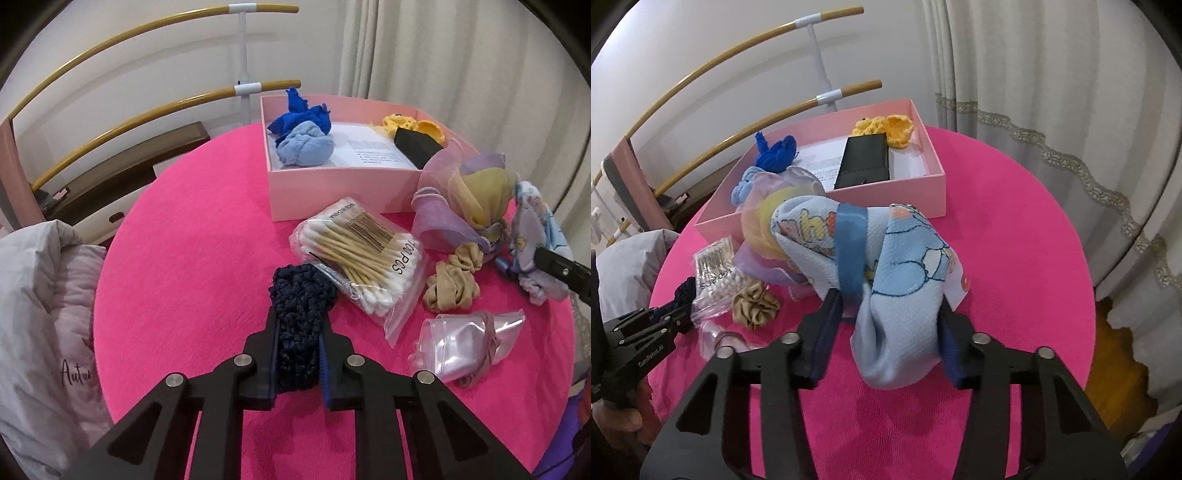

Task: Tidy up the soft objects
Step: 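Grasp the dark-blue knitted net with the left gripper while the right grasps the printed cloth bundle, then carry the knitted net and cloth bundle over the pink box with both grippers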

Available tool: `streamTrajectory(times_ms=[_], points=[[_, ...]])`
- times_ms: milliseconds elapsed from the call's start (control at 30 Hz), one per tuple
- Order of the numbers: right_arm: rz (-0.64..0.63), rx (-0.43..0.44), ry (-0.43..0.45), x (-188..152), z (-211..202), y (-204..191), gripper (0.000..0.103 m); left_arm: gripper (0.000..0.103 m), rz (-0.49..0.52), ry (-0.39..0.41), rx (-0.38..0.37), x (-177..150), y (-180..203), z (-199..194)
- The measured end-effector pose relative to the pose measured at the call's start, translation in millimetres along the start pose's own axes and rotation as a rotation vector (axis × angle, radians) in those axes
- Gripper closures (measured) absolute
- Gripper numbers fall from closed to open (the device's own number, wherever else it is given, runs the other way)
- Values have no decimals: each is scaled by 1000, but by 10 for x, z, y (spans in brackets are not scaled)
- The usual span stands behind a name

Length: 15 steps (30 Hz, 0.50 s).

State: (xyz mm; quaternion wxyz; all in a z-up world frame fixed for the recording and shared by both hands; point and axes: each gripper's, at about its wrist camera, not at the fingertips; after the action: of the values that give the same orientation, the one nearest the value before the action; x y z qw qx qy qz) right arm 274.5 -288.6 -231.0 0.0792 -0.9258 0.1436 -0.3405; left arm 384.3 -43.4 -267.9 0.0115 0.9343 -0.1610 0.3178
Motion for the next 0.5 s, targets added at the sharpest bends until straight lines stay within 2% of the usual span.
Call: streamTrajectory(times_ms=[133, 500], points=[[14, 6, 11, -32, -105, 35, 67, 90, -7, 8, 14, -105, -9, -195], [20, 28, 74, -47, -502, 43, 67, 90, -5, 59, 33, -174, 47, -612]])
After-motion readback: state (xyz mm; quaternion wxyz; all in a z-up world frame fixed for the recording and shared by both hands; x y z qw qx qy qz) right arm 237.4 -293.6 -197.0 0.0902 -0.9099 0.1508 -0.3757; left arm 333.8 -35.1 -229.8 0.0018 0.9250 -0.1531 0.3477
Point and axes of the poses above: each gripper's, at about its wrist camera, not at the fingertips, and z roughly the way its jaws point, y to its right, x to its top, and after that the axes turned 11 degrees about z, right-handed
